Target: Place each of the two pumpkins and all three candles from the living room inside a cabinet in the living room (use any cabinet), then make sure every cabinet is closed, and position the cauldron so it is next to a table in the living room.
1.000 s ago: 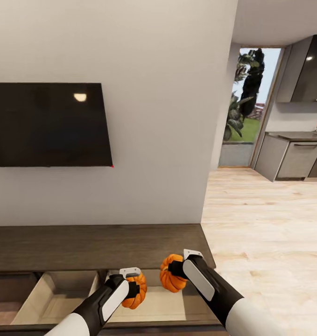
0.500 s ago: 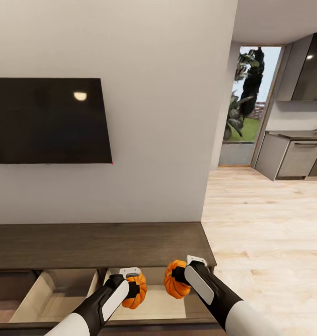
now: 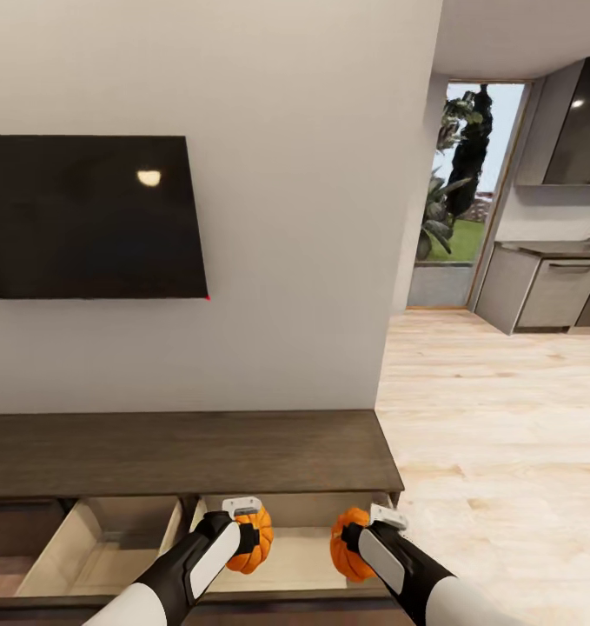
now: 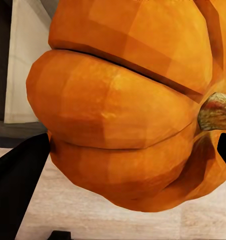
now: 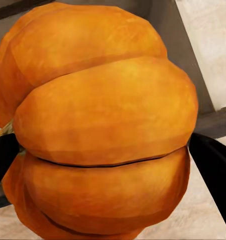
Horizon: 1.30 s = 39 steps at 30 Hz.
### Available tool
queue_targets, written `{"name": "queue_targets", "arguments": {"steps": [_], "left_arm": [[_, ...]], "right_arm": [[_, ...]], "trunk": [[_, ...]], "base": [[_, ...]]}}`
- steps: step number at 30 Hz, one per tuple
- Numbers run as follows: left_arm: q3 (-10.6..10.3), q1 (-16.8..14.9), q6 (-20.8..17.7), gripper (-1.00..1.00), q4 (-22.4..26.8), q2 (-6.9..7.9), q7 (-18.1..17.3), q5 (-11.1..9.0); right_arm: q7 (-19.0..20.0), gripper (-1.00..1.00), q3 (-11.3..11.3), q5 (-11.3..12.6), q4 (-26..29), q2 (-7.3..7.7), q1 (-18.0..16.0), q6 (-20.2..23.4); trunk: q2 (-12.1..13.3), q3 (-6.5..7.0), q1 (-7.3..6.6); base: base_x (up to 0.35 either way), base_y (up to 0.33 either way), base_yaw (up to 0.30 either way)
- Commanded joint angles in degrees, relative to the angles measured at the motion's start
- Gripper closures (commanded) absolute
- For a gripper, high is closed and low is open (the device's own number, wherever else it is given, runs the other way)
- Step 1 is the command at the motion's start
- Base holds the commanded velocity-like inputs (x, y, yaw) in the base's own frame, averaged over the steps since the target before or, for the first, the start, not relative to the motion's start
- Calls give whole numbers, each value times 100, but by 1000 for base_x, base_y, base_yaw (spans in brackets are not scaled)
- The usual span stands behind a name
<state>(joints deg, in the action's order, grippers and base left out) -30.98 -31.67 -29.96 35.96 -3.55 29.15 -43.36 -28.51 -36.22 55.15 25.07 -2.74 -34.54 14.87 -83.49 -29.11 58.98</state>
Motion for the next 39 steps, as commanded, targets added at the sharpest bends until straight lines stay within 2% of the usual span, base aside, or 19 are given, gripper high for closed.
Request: {"name": "queue_targets", "arguments": {"steps": [1, 4, 11, 15, 17, 21, 23, 26, 29, 32, 35, 39], "left_arm": [[-30, -6, 34, 100, 8, 2, 74, -66], [-26, -6, 86, 100, 8, 2, 100, -64], [-39, -6, 104, 100, 69, -19, 132, -56], [-25, -9, 194, 100, 85, -153, 176, -54], [-23, -9, 373, 100, 86, -195, 315, -55], [-30, -8, 878, 100, 38, -265, 896, -85], [-24, -6, 1071, 100, 23, -269, 1006, -100], [-20, -6, 1268, 100, 6, -269, 1049, -105], [-28, -6, 1602, 100, -161, -269, 1058, -104], [-26, -6, 1750, 100, -353, -262, 1056, -95], [-27, 1, 1814, 100, -484, -259, 1014, -94], [-48, 3, 2119, 100, -700, -260, 977, -92]], "right_arm": [[36, 100, -103, -9, -125, 1, -9, -73], [135, 100, -186, -48, -359, -5, -9, -212], [177, 100, -266, -65, -434, -4, -9, -592], [183, 100, -378, -66, -419, -5, -9, -867], [196, 100, -388, -66, -407, -5, -9, -958], [204, 100, -394, -66, -371, -7, -9, -1012], [205, 100, -394, -66, -365, -13, -9, -1026], [205, 100, -394, -120, -356, -33, -9, -1041], [204, 100, -394, -246, -354, -86, -9, -1170], [202, 100, -397, -360, -352, -121, -9, -1292], [198, 100, -397, -402, -352, -128, -9, -1325], [197, 100, -399, -421, -346, -130, -9, -1380]], "trunk": [[-46, -24, 22], [-166, -78, 88], [-447, -204, 242], [-607, -275, 330], [-687, -311, 374], [-848, -383, 462], [-928, -419, 506], [-1048, -473, 572], [-1169, -527, 637], [-1289, -581, 703], [-1409, -635, 769], [-1570, -706, 857]], "base": [[0, 0, 0], [0, 0, 0], [0, 0, 0], [0, 0, 0], [0, 0, 0], [0, 0, 0], [0, 0, 0], [0, 0, 0], [0, 0, 0], [0, 0, 0], [0, 0, 0], [0, 0, 0]]}}
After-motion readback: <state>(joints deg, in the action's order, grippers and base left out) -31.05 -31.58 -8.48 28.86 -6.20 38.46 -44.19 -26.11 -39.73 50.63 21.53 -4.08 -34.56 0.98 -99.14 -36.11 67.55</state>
